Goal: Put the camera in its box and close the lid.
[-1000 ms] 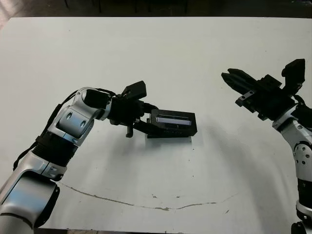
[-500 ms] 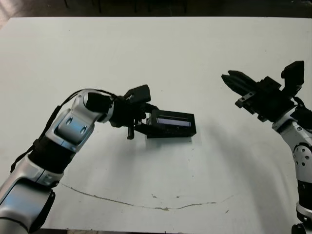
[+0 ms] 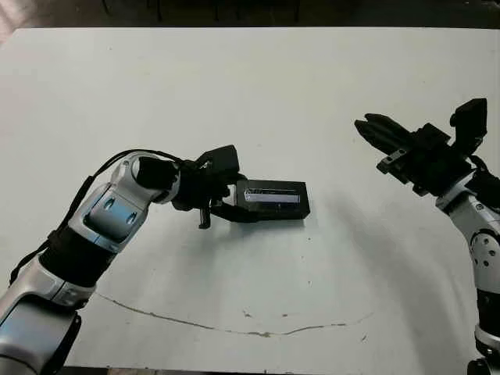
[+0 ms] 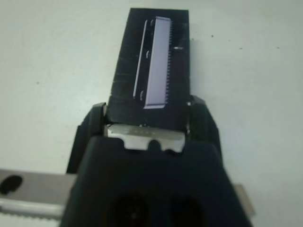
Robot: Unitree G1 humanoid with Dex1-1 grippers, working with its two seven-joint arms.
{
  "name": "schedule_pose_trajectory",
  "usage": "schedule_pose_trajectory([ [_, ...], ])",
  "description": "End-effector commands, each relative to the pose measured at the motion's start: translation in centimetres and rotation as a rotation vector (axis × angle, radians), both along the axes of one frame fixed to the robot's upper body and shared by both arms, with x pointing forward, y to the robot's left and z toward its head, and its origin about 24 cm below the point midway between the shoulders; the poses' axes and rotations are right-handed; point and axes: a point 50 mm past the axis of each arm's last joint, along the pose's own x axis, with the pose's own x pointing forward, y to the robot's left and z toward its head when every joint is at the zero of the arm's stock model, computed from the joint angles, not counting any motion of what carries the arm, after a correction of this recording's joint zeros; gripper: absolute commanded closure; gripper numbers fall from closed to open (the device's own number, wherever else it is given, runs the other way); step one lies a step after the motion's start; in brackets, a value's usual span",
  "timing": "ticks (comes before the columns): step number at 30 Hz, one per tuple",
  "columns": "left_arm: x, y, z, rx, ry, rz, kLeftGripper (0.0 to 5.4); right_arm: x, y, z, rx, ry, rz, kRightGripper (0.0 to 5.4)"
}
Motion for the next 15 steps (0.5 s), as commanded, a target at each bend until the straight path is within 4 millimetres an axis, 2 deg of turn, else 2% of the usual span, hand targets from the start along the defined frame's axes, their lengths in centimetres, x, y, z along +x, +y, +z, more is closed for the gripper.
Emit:
schedule_pose_trajectory([
  [1,0.8,1.7,-0.8,0.063,0.016,0.077,3.97,-0.2,-0.2,-0.7,-0.005,0.047,-0.008,5.40],
  [15,1.8,2.8,-1.6,0.099,0.028,0.071,4.05,-0.4,-0.1,-0.7,-0.019,0.030,0.019,5.40],
])
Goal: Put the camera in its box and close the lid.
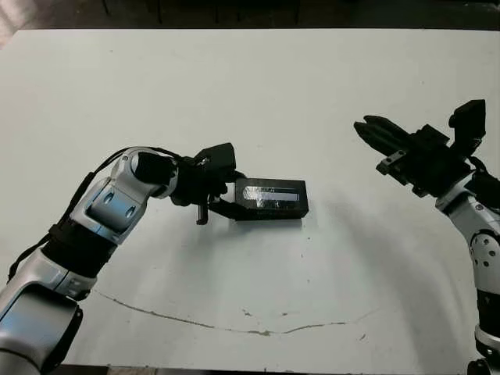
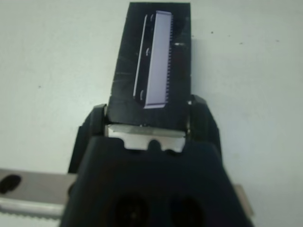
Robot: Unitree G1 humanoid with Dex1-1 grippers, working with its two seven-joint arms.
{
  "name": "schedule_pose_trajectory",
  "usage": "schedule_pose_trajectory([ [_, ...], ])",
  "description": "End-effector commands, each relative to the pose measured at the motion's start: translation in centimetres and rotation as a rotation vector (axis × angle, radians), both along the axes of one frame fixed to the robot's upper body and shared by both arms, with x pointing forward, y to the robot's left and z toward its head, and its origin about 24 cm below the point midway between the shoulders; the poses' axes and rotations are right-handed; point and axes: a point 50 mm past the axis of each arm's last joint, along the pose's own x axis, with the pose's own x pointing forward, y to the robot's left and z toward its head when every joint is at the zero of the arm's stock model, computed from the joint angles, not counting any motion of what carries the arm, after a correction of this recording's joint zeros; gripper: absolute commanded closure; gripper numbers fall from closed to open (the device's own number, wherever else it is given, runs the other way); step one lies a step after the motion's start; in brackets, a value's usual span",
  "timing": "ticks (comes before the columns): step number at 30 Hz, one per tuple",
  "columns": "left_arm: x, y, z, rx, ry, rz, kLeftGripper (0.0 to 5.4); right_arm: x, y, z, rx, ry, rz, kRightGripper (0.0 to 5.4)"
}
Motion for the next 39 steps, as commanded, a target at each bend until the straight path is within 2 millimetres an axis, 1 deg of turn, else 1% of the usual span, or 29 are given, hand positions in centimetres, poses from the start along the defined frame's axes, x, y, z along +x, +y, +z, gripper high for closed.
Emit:
schedule_pose_trajectory([
  [1,0.7,2.3,-1.3,0.089,0.027,0.115,4.05,-0.3,-0.2,-0.6,-0.020,0.022,0.001,5.40],
  [9,1.0,3.1,-1.9,0.096,0.055,0.139,4.09,-0.4,-0.2,-0.6,-0.018,0.017,0.009,5.40],
  [19,0.6,3.3,-3.4,0.085,0.130,0.124,4.14,-0.3,-0.1,-0.7,-0.009,0.014,0.023,5.40],
  [22,0.5,3.1,-3.5,0.098,0.127,0.123,4.14,-0.3,-0.1,-0.7,-0.012,0.014,0.023,5.40],
  [28,0.3,3.0,-3.0,0.083,0.119,0.113,4.14,-0.3,-0.2,-0.7,-0.012,0.016,0.026,5.40],
  [30,0.2,3.2,-2.8,0.045,0.125,0.114,4.14,-0.3,-0.2,-0.7,-0.013,0.016,0.029,5.40],
  [33,0.0,3.8,-2.2,-0.023,0.140,0.144,4.14,-0.3,-0.1,-0.8,-0.005,0.023,0.028,5.40],
  [39,0.0,5.5,-0.2,-0.142,0.102,0.223,4.14,-0.1,-0.1,-1.0,-0.005,0.031,0.034,5.40],
])
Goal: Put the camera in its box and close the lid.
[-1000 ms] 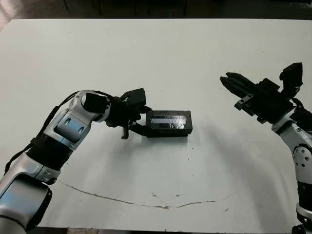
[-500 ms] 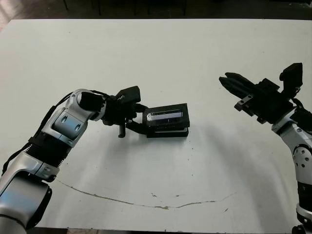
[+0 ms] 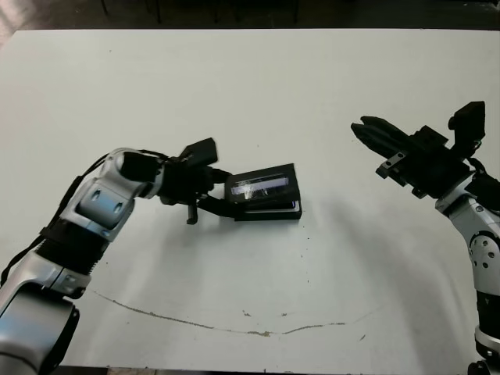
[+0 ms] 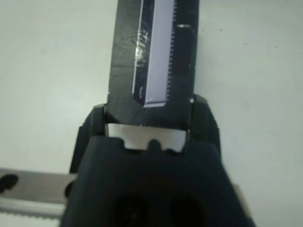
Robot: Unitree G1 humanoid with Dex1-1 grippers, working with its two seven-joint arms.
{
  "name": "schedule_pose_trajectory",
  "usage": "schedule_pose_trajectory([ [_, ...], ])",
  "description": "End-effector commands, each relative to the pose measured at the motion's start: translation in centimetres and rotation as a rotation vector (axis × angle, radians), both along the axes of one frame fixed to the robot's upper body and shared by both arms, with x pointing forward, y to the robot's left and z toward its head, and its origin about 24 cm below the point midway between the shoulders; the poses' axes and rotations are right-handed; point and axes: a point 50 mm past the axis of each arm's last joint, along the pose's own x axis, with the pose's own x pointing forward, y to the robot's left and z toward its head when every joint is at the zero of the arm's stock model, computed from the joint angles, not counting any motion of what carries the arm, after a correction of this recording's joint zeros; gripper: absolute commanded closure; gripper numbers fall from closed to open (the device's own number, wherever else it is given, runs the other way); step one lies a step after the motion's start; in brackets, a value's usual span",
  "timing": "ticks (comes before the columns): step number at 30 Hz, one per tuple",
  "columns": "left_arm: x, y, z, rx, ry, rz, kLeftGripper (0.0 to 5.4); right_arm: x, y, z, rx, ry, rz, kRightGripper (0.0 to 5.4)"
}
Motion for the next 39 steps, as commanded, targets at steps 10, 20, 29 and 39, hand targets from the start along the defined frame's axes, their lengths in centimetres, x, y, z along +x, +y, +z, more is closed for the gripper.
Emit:
schedule_pose_trajectory([
  [10,0.3,4.3,1.6,-0.095,-0.006,0.162,4.14,0.1,-0.2,-0.9,-0.013,0.040,0.004,5.40],
  [20,0.2,3.6,0.5,-0.087,0.017,0.122,4.14,0.2,-0.4,-1.1,-0.015,0.049,0.006,5.40],
  [29,0.0,2.6,-1.5,-0.057,0.085,0.079,4.14,0.2,-0.5,-1.2,-0.029,0.034,0.010,5.40],
  [39,-0.5,2.0,-2.9,-0.027,0.134,0.035,4.14,0.2,-0.5,-1.1,-0.026,0.036,0.011,5.40],
])
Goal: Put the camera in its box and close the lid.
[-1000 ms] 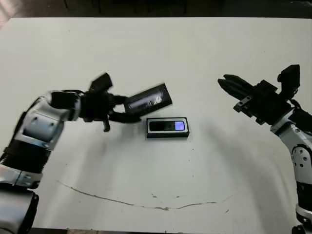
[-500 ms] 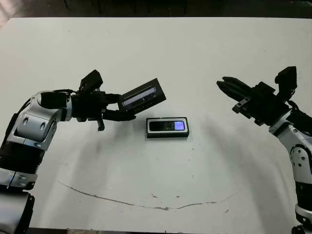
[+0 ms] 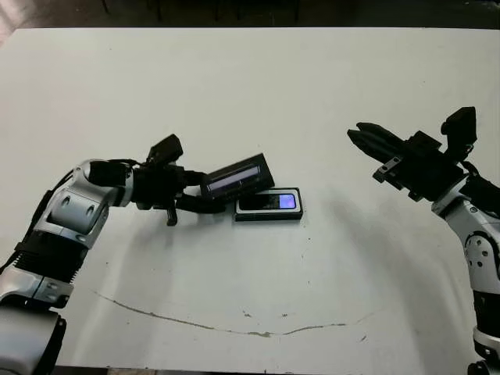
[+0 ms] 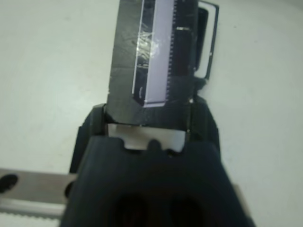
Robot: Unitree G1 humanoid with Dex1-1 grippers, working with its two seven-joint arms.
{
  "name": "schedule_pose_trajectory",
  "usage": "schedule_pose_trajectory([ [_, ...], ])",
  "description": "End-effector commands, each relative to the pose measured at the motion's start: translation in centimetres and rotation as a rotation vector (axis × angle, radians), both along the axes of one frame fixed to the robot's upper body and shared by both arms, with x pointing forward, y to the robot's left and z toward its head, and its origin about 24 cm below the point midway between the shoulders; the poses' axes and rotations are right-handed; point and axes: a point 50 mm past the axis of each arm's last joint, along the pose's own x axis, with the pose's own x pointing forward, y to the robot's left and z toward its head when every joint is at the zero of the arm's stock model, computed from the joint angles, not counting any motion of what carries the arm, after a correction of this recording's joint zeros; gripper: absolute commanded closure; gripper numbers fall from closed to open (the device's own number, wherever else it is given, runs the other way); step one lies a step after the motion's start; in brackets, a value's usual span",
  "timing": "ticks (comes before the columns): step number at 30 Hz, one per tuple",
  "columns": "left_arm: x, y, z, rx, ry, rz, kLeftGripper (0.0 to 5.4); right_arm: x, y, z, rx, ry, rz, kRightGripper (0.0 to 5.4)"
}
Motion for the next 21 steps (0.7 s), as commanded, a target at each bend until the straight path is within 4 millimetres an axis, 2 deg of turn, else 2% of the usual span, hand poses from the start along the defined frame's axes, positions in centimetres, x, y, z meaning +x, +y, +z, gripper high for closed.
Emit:
schedule_pose_trajectory([
  [1,-0.5,0.1,-1.4,0.024,0.052,-0.019,4.14,-0.1,-0.4,-0.3,-0.016,0.022,-0.009,5.40],
  [21,-2.2,-1.7,-0.7,0.019,0.073,-0.160,4.14,-0.1,-0.3,-0.4,-0.013,0.027,-0.005,5.40],
])
